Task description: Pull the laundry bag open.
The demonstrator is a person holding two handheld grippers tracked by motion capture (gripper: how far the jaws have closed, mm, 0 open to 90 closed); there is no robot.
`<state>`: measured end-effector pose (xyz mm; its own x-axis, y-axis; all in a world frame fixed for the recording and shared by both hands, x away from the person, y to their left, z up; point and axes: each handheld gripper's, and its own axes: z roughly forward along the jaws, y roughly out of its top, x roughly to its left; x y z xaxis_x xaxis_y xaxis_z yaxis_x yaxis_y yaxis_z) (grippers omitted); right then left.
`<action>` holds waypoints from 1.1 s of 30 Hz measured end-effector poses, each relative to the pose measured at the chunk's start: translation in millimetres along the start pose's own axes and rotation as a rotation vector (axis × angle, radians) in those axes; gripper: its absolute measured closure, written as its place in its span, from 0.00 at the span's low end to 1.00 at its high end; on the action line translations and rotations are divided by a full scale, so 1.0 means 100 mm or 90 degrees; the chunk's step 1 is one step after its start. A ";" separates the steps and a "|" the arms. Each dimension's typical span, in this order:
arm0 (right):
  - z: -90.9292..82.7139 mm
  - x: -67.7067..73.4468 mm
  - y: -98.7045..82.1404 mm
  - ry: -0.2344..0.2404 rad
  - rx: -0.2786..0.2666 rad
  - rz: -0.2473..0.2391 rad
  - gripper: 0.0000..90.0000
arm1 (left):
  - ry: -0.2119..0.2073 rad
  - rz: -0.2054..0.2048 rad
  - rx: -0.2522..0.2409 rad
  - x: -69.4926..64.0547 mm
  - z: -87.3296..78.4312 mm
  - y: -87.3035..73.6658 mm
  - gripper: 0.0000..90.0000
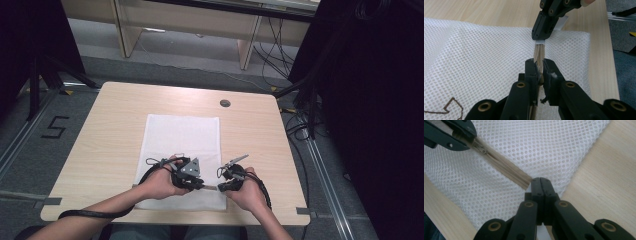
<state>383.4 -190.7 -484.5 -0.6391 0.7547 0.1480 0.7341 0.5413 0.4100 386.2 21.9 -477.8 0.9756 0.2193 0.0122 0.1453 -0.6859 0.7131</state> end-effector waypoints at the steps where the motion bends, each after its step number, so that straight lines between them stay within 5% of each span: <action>1: -0.01 0.01 0.00 -0.003 0.005 0.009 1.00 | 0.000 -0.001 -0.001 0.00 0.00 0.00 0.91; 9: -0.01 0.00 0.00 -0.001 0.004 0.009 1.00 | 0.001 -0.017 -0.008 -0.01 -0.02 -0.02 0.91; 16: -0.01 0.01 0.00 -0.002 0.004 0.009 1.00 | 0.005 -0.001 0.000 0.00 -0.07 -0.04 0.91; 20: -0.01 0.01 0.00 -0.002 0.003 0.010 1.00 | 0.003 -0.021 -0.008 -0.01 -0.08 -0.06 0.91; 21: -0.01 0.00 0.00 -0.002 0.003 0.010 1.00 | 0.002 0.000 -0.001 0.01 -0.10 -0.06 0.91; 27: 0.00 0.00 0.00 -0.002 0.003 0.007 1.00 | 0.004 -0.023 -0.009 0.00 -0.12 -0.08 0.91; 33: -0.01 0.01 0.00 -0.003 0.004 0.009 1.00 | 0.007 -0.012 -0.004 0.00 -0.14 -0.08 0.91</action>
<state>382.6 -190.5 -484.0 -0.6281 0.7637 0.1492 0.7439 0.5331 0.4030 382.7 37.4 -473.6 0.9708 0.2398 0.0055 0.1631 -0.6765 0.7181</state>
